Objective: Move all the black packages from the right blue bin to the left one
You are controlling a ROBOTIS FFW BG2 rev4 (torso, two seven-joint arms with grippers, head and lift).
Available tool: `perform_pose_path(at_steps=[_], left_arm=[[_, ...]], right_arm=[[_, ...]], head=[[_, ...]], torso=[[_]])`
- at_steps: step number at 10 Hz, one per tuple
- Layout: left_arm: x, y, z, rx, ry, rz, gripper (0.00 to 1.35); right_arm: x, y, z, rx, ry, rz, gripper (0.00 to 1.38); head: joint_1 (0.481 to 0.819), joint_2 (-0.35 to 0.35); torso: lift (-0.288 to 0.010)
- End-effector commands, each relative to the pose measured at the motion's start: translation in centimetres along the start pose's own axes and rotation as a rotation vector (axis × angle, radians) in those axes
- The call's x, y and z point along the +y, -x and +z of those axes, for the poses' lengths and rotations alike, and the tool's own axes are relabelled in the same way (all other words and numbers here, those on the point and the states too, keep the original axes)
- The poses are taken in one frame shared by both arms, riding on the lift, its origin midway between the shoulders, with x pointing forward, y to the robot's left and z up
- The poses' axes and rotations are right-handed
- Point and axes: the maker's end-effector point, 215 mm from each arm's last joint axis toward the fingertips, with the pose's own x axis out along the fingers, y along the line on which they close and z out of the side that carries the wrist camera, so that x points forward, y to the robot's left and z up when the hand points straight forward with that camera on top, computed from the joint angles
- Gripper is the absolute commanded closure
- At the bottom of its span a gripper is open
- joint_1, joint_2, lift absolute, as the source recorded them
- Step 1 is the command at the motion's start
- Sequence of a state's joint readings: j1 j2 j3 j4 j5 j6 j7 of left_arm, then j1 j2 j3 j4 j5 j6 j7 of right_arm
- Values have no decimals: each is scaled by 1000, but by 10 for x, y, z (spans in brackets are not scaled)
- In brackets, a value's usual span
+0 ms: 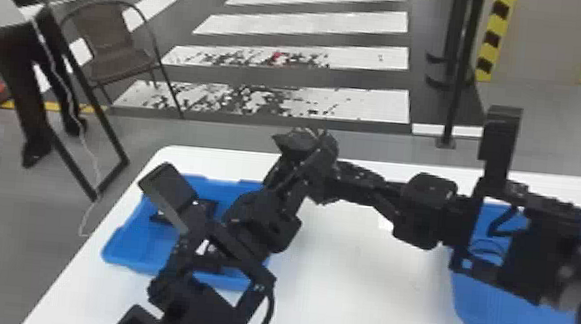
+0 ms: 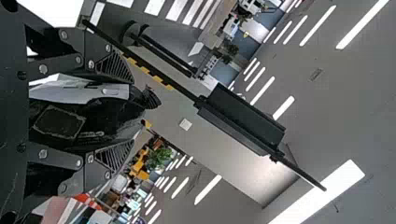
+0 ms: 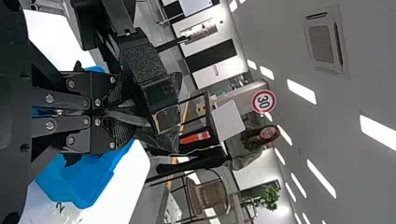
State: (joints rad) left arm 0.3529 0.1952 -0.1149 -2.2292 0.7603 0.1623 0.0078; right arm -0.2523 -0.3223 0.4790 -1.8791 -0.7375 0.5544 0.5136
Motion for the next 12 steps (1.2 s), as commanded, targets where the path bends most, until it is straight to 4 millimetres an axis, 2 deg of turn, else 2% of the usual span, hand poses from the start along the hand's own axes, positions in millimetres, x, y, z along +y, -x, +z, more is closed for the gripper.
perform_pose_path(at_steps=[1, 3, 4, 5, 6, 7, 8, 9, 10, 11, 12], left_arm=[[-2, -1, -1, 2, -1, -4, 1220], [-2, -1, 3, -9, -7, -5, 1220], [4, 0, 11, -28, -18, 5, 1220], [21, 1, 31, -67, -74, 48, 1220], [55, 5, 45, -85, -160, 129, 1220], [102, 14, 60, -98, -279, 241, 1220], [144, 26, 69, -93, -382, 347, 1220], [188, 40, 71, -68, -488, 455, 1220], [222, 54, 70, -43, -586, 539, 1220], [242, 65, 65, -49, -625, 582, 1220], [252, 72, 60, -78, -609, 604, 1220]], right_arm=[[-1, 0, 1, -4, -1, 0, 1119], [-2, 0, 0, -1, 1, -4, 1118], [-2, 1, -1, -7, -2, -4, 1070], [-7, 6, 0, -24, -5, -16, 731], [-18, 15, 1, -35, -12, -45, 374], [-29, 25, 2, -45, -20, -74, 196], [-41, 38, 5, -60, -17, -110, 142], [-55, 56, 7, -77, -19, -158, 150], [-72, 74, 9, -93, -14, -213, 150], [-84, 88, 10, -96, -4, -255, 150], [-89, 96, 14, -106, -1, -272, 147]], head=[[649, 260], [647, 257], [647, 257], [646, 258], [640, 268], [631, 289], [628, 303], [627, 335], [633, 350], [644, 350], [656, 350]], torso=[[-154], [-154], [-154], [-154], [-154], [-154], [-154], [-154], [-154], [-154], [-154]])
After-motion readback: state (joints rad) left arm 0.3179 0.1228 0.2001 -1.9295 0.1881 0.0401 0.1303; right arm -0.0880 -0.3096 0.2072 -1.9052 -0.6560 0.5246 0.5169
